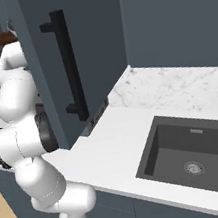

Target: Gather all objects into one cabinet and sort the glasses and bowls to opposite sides.

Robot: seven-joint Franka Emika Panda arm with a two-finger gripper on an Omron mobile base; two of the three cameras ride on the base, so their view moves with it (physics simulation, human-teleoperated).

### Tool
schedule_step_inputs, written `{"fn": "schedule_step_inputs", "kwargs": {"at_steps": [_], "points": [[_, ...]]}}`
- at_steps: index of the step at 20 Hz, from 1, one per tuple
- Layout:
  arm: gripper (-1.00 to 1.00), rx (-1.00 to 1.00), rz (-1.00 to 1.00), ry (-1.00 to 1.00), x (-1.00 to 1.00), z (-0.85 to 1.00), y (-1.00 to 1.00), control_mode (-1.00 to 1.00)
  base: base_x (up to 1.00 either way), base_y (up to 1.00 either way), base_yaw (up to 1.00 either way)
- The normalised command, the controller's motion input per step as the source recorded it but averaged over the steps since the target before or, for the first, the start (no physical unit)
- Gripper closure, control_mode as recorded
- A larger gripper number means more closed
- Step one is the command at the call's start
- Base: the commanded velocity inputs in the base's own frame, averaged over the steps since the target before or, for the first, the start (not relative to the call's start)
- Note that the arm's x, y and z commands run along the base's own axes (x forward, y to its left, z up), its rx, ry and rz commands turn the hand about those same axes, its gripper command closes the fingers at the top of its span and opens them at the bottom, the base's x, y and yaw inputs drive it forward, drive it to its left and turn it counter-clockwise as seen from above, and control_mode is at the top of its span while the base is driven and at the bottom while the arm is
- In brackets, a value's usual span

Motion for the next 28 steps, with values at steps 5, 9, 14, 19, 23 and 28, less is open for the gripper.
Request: {"fn": "schedule_step_inputs", "kwargs": {"at_steps": [5,9,14,19,23,28], "points": [[1.00,0.00,-0.12,0.07,0.22,-0.08,-0.19,-1.00,0.00,0.00,0.00],[1.00,0.00,-0.25,0.09,0.00,-0.21,-0.26,-1.00,0.00,0.00,0.00],[1.00,0.00,-0.26,0.01,0.00,-0.17,-0.14,-1.00,0.00,0.00,0.00],[1.00,0.00,-0.20,0.00,-0.13,-0.17,-0.03,-1.00,0.00,0.00,0.00],[1.00,0.00,-0.14,0.00,-0.18,-0.20,0.00,-1.00,0.00,0.00,0.00],[-1.00,0.00,-0.11,0.00,-0.08,-0.18,0.00,-1.00,0.00,0.00,0.00]]}}
